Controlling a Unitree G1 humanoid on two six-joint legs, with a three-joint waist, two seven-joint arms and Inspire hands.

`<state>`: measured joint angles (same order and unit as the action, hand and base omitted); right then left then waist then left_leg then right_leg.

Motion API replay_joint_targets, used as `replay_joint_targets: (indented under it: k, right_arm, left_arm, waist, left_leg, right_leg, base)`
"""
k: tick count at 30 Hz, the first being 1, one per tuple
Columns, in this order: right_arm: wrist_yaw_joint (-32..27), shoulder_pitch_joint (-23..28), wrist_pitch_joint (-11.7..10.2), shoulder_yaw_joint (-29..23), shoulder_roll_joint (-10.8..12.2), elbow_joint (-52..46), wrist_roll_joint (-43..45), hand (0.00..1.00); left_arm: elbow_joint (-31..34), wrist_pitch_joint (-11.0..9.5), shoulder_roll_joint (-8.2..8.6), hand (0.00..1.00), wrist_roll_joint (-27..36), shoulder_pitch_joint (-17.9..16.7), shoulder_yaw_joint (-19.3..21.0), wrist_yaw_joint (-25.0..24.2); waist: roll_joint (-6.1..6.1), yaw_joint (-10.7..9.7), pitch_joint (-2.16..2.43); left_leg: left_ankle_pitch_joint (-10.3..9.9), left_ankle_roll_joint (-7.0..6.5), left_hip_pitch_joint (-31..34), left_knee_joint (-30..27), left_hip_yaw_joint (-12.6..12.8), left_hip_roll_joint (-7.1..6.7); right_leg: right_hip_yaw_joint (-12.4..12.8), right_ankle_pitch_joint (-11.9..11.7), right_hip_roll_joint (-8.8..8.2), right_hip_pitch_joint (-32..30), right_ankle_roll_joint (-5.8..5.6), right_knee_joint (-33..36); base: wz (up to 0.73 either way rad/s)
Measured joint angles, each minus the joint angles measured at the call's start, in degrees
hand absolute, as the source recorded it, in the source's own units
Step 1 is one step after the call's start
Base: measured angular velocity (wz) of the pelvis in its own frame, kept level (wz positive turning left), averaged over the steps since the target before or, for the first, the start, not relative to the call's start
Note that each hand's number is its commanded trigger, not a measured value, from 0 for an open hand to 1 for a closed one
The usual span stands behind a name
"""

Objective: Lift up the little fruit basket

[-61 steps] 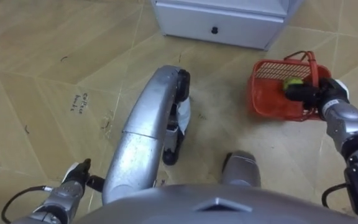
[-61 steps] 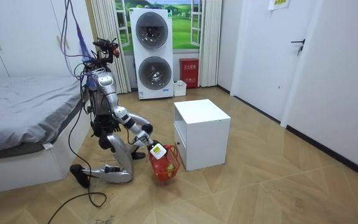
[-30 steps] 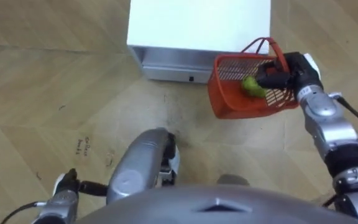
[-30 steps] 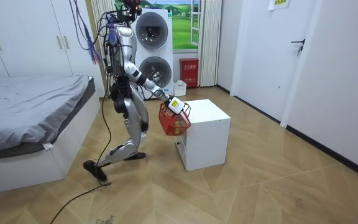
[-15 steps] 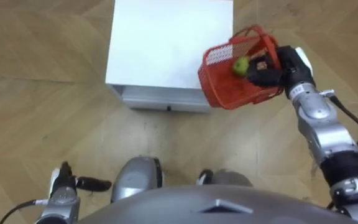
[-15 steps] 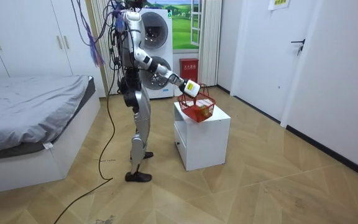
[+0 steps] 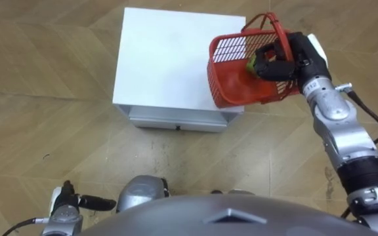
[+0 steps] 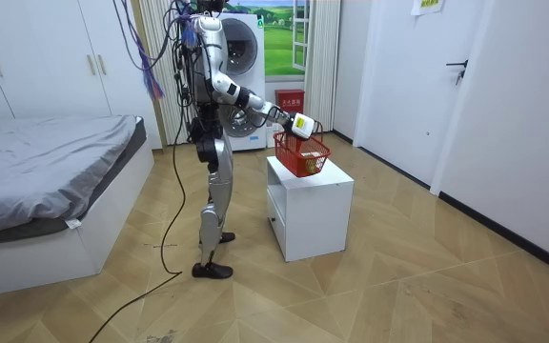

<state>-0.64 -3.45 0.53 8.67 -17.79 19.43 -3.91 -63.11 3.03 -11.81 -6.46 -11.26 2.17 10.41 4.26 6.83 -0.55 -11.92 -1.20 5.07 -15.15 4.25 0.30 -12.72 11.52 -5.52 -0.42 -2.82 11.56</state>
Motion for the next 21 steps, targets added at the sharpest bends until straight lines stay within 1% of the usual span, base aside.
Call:
replay_joint_targets:
  k: [3, 7, 13, 15, 20, 21]
  right_arm:
    - [0.1, 0.0, -0.1, 0.0, 1.0, -0.3, 0.0, 1.00]
    - [0.5, 0.0, -0.3, 0.0, 2.0, -0.5, -0.2, 1.00]
    - [0.9, 0.0, -0.3, 0.2, 3.5, -0.5, -0.3, 1.00]
    - [1.5, 0.0, -0.4, 0.2, 4.2, -0.5, 0.2, 1.00]
    - [2.1, 0.0, -0.4, 0.2, 4.6, -0.5, 0.6, 1.00]
    - [2.2, 0.0, -0.4, 0.2, 4.6, -0.5, 1.3, 1.00]
  left_arm:
    - [0.0, 0.4, 0.35, 0.00, -0.3, -0.2, 0.0, -0.6]
    - [0.1, 0.3, 0.79, 0.00, -1.3, -0.4, 0.0, -1.2]
    - [-0.1, 0.4, 1.52, 0.00, -2.7, -0.7, -0.1, -1.5]
    - [0.0, 0.4, 1.65, 0.00, -4.6, -0.7, 0.2, -1.9]
    - [0.2, 0.8, 1.66, 0.00, -5.8, -0.7, 0.5, -2.7]
    - [0.3, 0.9, 1.68, 0.00, -6.8, -0.6, 1.0, -3.3]
  waist:
    - [-0.10, 0.3, 0.03]
    - [-0.23, 0.6, 0.05]
    - [-0.35, 1.4, 0.11]
    - [-0.38, 1.6, 0.09]
    - [-0.70, 1.6, 0.01]
    - [-0.76, 1.6, 0.04]
  left_leg:
    - [0.0, 0.01, -0.8, 0.0, 0.2, -0.06]
    - [0.0, 0.05, -0.6, 0.0, 0.2, 0.01]
    - [0.0, 0.04, -0.9, -0.1, -0.2, -0.16]
    - [0.0, 0.03, -0.9, -0.1, -0.3, -0.24]
    - [-0.1, -0.02, -0.9, -0.4, -0.4, -0.34]
    - [-0.1, -0.02, -0.7, -0.5, -0.4, -0.42]
  right_leg:
    - [-0.2, 0.0, 0.05, 0.7, 0.00, -0.1]
    - [-1.5, -0.1, 0.00, 0.7, 0.10, 0.1]
    - [-2.0, -0.1, -0.39, 1.6, 0.08, 0.3]
    - [-2.0, -0.1, -0.46, 1.5, 0.06, 0.7]
    - [-2.4, -0.1, -0.57, 1.4, 0.04, 1.5]
    - [-2.6, 0.0, -0.73, 0.9, -0.13, 2.3]
  base:
    - [0.00]
    - [0.05]
    - [0.04]
    - [0.02]
    - [0.00]
    - [0.00]
